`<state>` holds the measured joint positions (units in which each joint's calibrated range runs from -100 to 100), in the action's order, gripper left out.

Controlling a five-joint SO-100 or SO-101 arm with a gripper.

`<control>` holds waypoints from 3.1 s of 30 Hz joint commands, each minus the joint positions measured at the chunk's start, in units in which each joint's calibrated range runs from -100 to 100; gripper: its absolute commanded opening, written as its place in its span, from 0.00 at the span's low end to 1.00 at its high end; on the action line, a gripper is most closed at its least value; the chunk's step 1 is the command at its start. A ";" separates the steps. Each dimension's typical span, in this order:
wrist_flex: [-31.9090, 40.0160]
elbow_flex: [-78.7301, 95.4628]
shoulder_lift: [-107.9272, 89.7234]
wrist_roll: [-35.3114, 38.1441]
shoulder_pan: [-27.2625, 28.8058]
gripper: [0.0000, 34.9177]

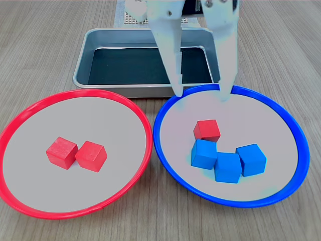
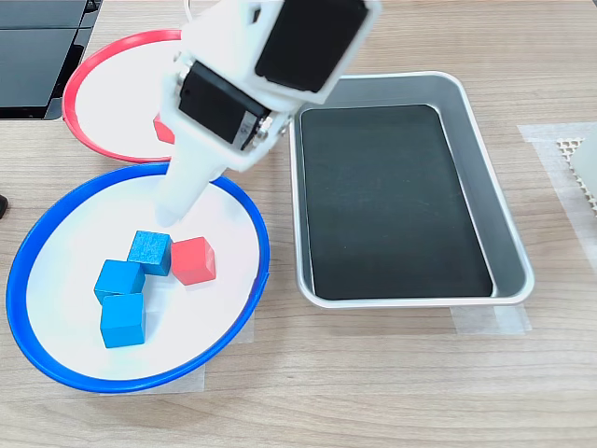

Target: Relocate any misplaced blocks to their matching dishes.

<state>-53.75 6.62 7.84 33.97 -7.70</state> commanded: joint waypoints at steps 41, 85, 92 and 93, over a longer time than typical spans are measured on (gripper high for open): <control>2.12 -6.94 10.11 13.82 -1.76 0.55; -9.27 -32.80 28.36 15.48 -1.10 0.41; -9.27 -32.25 28.11 15.68 -1.20 0.39; -9.27 -32.16 28.02 15.63 -1.20 0.39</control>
<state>-62.72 -23.87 36.57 49.35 -8.94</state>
